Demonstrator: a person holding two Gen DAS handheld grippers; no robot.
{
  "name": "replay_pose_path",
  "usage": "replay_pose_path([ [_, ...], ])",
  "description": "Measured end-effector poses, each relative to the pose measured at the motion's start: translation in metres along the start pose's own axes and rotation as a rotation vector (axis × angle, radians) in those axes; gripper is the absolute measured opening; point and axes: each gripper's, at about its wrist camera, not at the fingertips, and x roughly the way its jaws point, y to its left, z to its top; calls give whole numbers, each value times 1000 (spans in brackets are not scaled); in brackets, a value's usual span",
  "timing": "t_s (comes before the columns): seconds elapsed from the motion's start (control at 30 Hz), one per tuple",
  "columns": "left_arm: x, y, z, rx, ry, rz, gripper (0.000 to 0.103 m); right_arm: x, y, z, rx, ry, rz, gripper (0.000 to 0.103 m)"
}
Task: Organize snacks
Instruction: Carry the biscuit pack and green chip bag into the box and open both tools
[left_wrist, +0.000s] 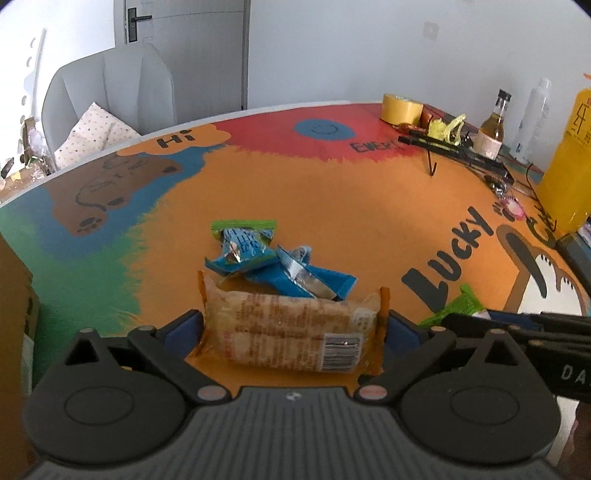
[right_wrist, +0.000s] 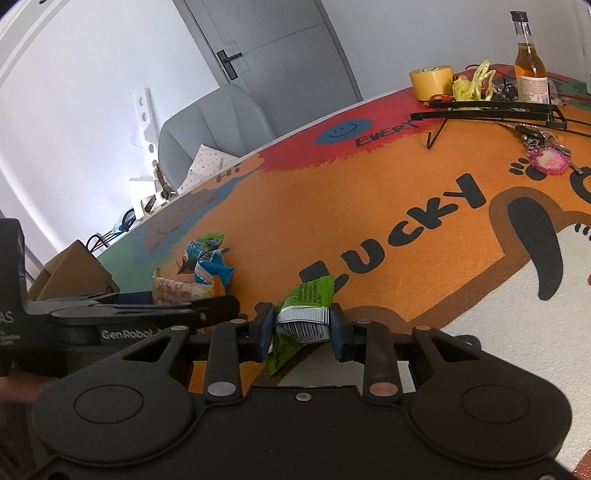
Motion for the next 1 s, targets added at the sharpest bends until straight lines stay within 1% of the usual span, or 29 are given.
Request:
replay_pose_path([
  [0.1, -1, 1, -2, 3, -5, 5, 101, -1, 2, 0, -2, -1, -6, 30],
  [0.17, -1, 2, -2, 5, 0, 12, 98, -1, 4, 0, -6, -1, -15, 30],
  [0.3, -6, 5, -2, -13, -3, 7, 86, -1, 10, 0, -18, -1, -38, 29],
  [0.37, -10, 7, -2, -23, -10, 12, 83, -3, 13, 0, -20, -5, -36, 29],
  [0.63, -39, 18, 0, -38, -67, 18, 82, -11, 29, 1, -39, -25, -27, 29],
  [1.0, -81, 40, 3, -69, -149, 31, 82, -21, 60, 13, -87, -76, 1, 29],
])
